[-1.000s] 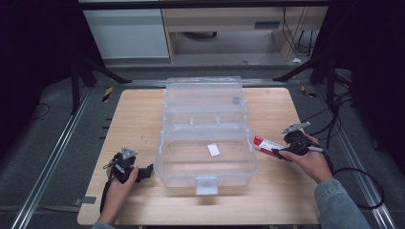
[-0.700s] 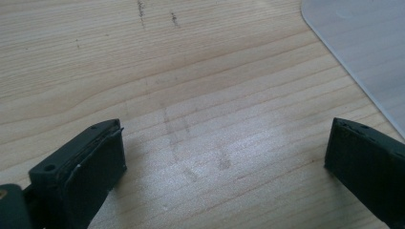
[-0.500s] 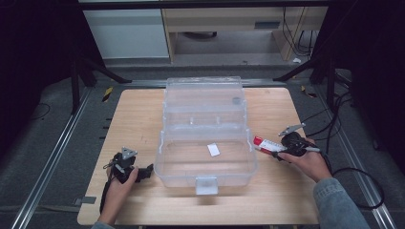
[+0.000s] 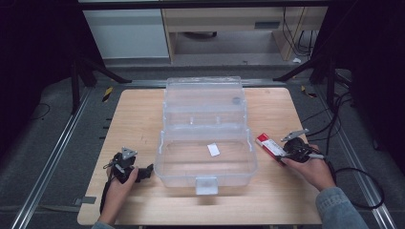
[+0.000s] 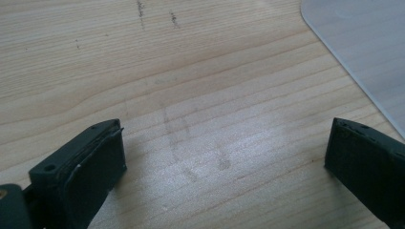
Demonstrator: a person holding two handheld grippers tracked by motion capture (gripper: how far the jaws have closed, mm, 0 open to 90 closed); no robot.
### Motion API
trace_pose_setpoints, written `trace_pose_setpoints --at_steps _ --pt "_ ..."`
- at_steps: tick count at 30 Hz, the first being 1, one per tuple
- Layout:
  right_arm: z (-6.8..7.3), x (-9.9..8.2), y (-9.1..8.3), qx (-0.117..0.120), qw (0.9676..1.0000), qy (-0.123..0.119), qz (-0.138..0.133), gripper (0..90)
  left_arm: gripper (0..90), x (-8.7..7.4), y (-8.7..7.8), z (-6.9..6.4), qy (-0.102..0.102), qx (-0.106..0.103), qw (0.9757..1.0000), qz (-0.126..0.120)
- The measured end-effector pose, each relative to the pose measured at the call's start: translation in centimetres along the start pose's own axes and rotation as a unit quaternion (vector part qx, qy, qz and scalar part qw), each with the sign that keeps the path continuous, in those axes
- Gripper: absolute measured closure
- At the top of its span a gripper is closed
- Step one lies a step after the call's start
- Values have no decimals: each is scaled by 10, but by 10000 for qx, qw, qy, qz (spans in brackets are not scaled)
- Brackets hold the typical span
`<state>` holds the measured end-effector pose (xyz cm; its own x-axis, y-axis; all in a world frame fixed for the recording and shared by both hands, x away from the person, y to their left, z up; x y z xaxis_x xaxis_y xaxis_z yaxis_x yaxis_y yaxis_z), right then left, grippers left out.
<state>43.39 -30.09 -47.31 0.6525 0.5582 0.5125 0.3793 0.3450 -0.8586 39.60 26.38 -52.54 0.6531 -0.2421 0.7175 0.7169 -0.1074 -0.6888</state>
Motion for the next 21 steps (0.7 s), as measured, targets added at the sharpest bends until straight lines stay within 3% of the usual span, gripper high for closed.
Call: trace_pose_setpoints --at_steps 8,16,21 --pt "5 -1 -12 61 9999 84 80 442 0 0 0 0 -1 1 10000 -1" --pt "0 9 -14 144 9984 256 483 345 0 0 0 0 -1 0 10000 0" --pt "-1 10 -10 199 9969 265 716 362 0 0 0 0 0 1 10000 -1"
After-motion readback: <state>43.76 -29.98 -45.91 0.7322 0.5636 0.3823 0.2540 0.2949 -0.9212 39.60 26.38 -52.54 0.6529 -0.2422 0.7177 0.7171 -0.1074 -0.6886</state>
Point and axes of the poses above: each handheld gripper's, and its own axes: y roughly forward along the jaws, x roughly out of its top, z roughly to its left, the point moved 1 cm from there along y, roughly forward along the jaws, and after that the axes turned 9 degrees about x, right-handed, at the moved point
